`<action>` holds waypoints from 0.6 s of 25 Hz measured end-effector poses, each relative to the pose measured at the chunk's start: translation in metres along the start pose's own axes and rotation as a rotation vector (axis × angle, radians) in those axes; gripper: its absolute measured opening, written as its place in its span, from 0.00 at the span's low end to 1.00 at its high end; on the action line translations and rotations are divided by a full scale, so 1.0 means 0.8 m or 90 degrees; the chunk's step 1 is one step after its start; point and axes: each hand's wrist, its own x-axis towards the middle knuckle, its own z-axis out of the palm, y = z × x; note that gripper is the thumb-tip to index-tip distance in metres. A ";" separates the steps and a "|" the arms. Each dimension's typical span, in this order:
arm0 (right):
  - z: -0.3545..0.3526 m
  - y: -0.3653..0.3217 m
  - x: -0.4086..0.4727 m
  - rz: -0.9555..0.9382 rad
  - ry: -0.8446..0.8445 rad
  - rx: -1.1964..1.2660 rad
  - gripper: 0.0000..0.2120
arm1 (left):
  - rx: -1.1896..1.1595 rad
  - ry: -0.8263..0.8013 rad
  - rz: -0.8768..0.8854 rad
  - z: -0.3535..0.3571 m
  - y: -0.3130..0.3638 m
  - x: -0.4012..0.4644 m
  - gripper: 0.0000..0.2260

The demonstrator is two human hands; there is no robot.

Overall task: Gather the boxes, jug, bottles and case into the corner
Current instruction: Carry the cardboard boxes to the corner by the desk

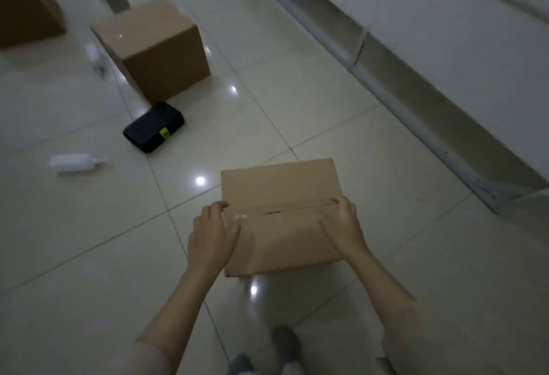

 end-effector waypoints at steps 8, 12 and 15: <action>0.088 0.136 0.147 0.151 0.094 -0.068 0.39 | -0.011 -0.011 -0.160 0.178 -0.088 0.101 0.34; 0.099 0.168 0.203 0.198 0.102 0.030 0.37 | -0.115 0.018 -0.227 0.218 -0.096 0.132 0.34; 0.092 0.170 0.205 0.217 0.121 0.133 0.30 | -0.153 0.024 -0.248 0.212 -0.094 0.135 0.36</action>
